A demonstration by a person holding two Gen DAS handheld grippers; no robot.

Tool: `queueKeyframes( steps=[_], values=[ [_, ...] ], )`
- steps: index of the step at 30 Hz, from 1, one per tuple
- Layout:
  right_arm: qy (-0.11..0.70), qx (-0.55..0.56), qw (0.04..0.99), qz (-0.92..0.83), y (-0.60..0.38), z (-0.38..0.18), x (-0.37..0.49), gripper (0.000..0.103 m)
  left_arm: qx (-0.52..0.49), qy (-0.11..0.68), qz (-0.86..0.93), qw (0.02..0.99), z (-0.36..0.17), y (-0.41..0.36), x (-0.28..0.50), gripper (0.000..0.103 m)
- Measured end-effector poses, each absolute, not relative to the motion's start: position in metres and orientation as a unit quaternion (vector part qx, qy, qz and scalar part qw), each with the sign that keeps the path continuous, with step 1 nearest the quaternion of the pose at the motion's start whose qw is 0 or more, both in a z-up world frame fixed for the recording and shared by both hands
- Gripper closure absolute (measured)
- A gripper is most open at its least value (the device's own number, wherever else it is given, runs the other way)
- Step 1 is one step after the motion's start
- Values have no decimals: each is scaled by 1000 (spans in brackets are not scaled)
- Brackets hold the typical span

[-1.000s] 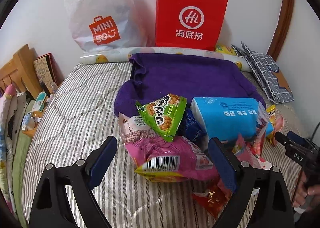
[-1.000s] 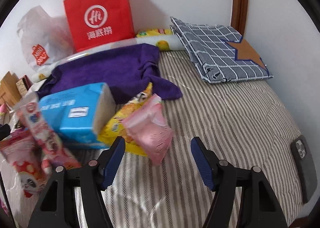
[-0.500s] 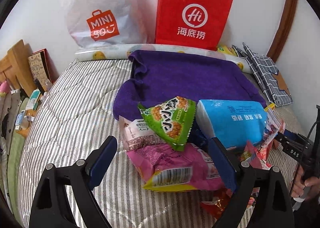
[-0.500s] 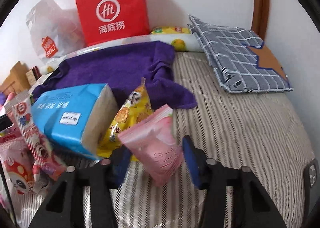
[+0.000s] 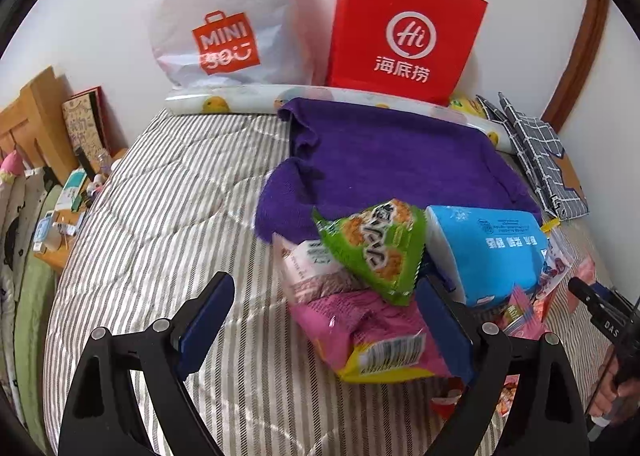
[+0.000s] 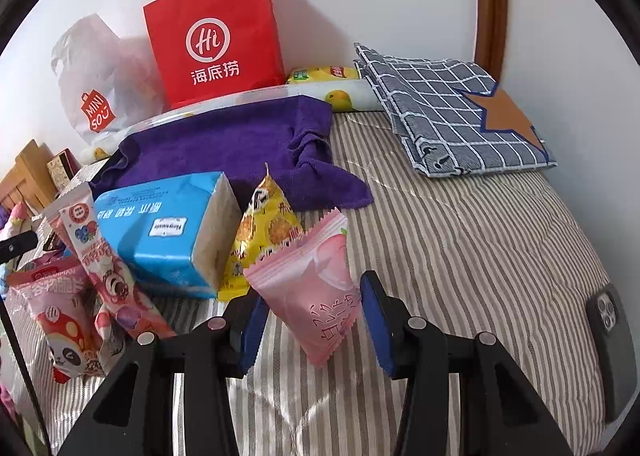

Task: Organize snacks
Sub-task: 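Grasp the green triangular snack bag with the left tool while the right tool grasps the pink candy packet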

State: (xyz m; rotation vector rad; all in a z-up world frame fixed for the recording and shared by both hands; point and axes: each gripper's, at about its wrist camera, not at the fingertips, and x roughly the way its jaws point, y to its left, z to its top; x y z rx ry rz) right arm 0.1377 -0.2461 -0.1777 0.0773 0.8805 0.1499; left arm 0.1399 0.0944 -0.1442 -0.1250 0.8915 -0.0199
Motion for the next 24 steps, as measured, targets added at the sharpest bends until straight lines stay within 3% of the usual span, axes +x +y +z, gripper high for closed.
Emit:
queueKeyframes(
  steps=[19, 24],
  values=[
    [421, 36, 905, 50, -254, -168, 120, 60, 18, 466, 0, 884, -172, 64, 185, 12],
    [428, 38, 902, 48, -254, -171, 122, 59, 32, 477, 14, 878, -183, 59, 194, 29]
  ],
)
